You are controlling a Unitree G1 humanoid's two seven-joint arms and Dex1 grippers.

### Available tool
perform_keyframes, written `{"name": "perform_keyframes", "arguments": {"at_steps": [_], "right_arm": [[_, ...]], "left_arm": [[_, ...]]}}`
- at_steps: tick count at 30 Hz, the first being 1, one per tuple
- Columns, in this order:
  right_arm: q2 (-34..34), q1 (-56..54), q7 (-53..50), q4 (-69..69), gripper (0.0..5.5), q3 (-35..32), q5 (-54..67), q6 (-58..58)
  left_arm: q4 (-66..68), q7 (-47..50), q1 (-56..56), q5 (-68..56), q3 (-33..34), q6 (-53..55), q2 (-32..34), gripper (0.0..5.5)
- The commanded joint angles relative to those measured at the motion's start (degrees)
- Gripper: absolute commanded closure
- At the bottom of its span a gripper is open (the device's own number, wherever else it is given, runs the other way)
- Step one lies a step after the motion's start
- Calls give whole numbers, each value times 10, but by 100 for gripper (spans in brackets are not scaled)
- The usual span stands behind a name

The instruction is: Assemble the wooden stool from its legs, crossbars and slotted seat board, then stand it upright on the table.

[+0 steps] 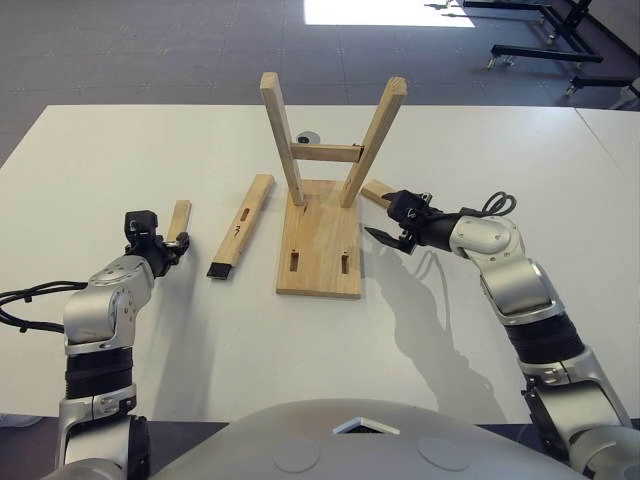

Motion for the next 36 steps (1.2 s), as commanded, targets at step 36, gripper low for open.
{"name": "perform_keyframes", "arguments": {"at_steps": [36], "right_arm": [[-53, -424, 8, 160, 188, -370, 433, 293]], "left_arm": [[-193, -128, -408, -165, 108, -10, 128, 421]]}}
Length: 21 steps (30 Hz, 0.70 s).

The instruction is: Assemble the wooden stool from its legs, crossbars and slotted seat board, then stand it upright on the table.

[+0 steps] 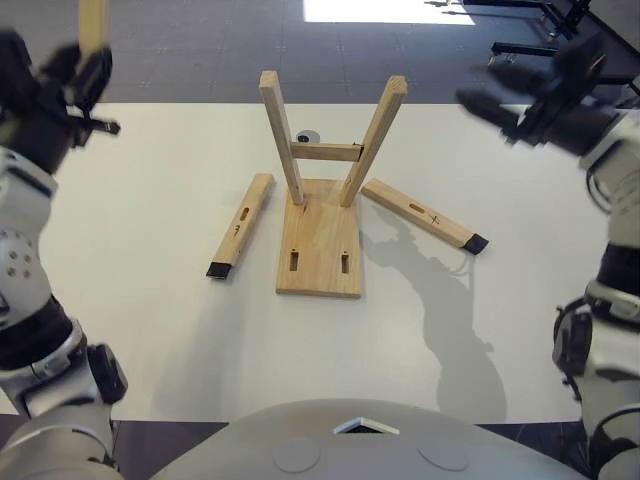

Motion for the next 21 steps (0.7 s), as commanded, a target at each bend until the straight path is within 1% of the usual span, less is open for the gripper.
{"name": "perform_keyframes", "arguments": {"at_steps": [1, 3, 5, 8, 10, 11, 15, 21], "right_arm": [[43, -173, -60, 54, 188, -43, 107, 101], [94, -246, -113, 84, 188, -62, 161, 146], [168, -289, -181, 94, 188, -73, 206, 181], [268, -279, -272, 52, 188, -58, 234, 188], [313, -253, -318, 18, 188, -47, 243, 188], [332, -243, -341, 8, 188, -52, 256, 191], [366, -227, -392, -12, 188, -58, 288, 177], [385, -243, -423, 30, 188, -62, 304, 121]], "left_arm": [[22, 13, -157, -10, -69, 8, 8, 421], [44, 5, -217, 18, -131, -14, 6, 421], [66, 6, -244, 56, -188, -44, -7, 421], [76, 17, -228, 108, -249, -71, -23, 421], [66, 22, -210, 133, -276, -77, -30, 421], [60, 23, -202, 137, -281, -75, -35, 421], [44, 22, -175, 147, -282, -69, -46, 421], [27, 17, -155, 155, -289, -62, -53, 421]]}}
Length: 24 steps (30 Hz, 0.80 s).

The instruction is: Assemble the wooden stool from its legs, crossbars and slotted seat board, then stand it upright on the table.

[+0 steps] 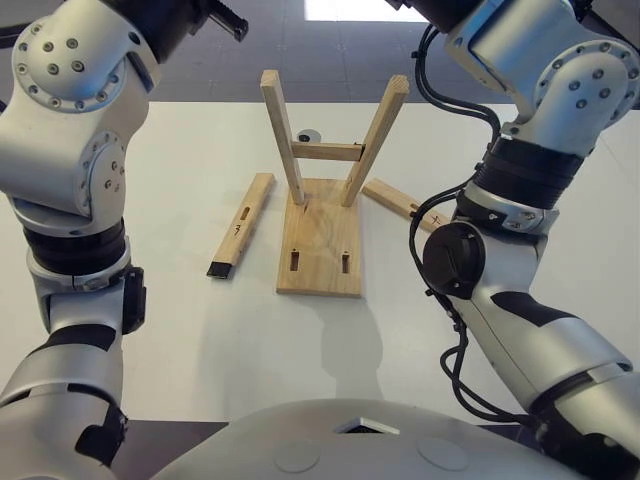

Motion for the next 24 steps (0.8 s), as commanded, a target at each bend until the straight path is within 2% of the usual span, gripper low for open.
{"name": "perform_keyframes", "arguments": {"at_steps": [1, 10, 24], "right_arm": [[10, -19, -12, 29, 188, 4, 7, -36], [24, -50, 1, 102, 188, 33, 0, -101], [1, -49, -2, 117, 422, 31, 11, -117]], "left_arm": [[-15, -5, 16, 13, -15, 10, -6, 421], [-36, -7, 28, 24, -36, 24, -31, 421], [-50, -12, 50, 38, -36, 33, -30, 421]]}}
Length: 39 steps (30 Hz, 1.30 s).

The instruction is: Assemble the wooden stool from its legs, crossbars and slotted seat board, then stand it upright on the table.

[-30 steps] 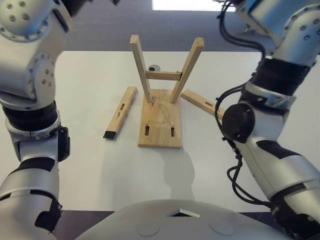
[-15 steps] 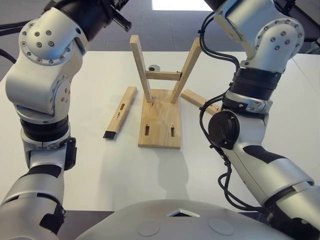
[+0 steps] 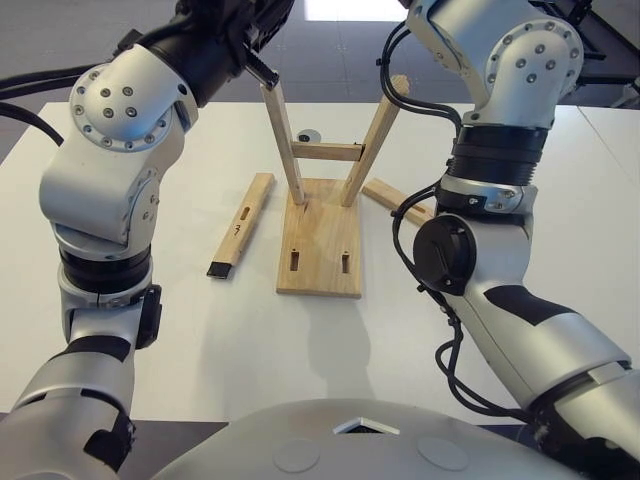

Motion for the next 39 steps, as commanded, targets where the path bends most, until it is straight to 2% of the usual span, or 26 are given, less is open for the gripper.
{"name": "perform_keyframes", "arguments": {"at_steps": [1, 6, 17, 18, 23, 27, 30, 32, 35, 39], "right_arm": [[-9, -7, -3, -2, 434, -3, 11, -1], [-3, 3, -2, -10, 509, 8, 10, 4], [-12, 10, 0, -8, 511, 16, 1, 0], [-14, 11, 0, -8, 511, 16, -1, -1], [-28, 17, 5, -2, 511, 17, -11, -7], [-58, 13, 21, 13, 511, 18, -29, -15], [-125, -23, 51, 58, 511, -3, -43, -28], [-220, -67, 105, 128, 511, -14, -75, -52], [-342, -115, 205, 241, 511, -2, -140, -103], [-437, -104, 370, 337, 511, 31, -217, -179]], "left_arm": [[-8, -6, 9, 8, 3, 11, 4, 421], [-4, -8, 0, 12, 0, 11, 1, 421], [1, -5, 0, -8, 29, 31, -25, 421], [-2, -4, 0, -22, 42, 42, -35, 385], [-25, -6, 8, -80, 101, 92, -49, 319], [-75, -10, 15, -169, 197, 158, -43, 267], [-84, -5, -7, -297, 332, 213, -33, 225], [-65, 19, -13, -355, 404, 222, -22, 188], [-42, 71, 6, -382, 453, 208, -24, 172], [-21, 125, 51, -392, 482, 178, -37, 172]]}}
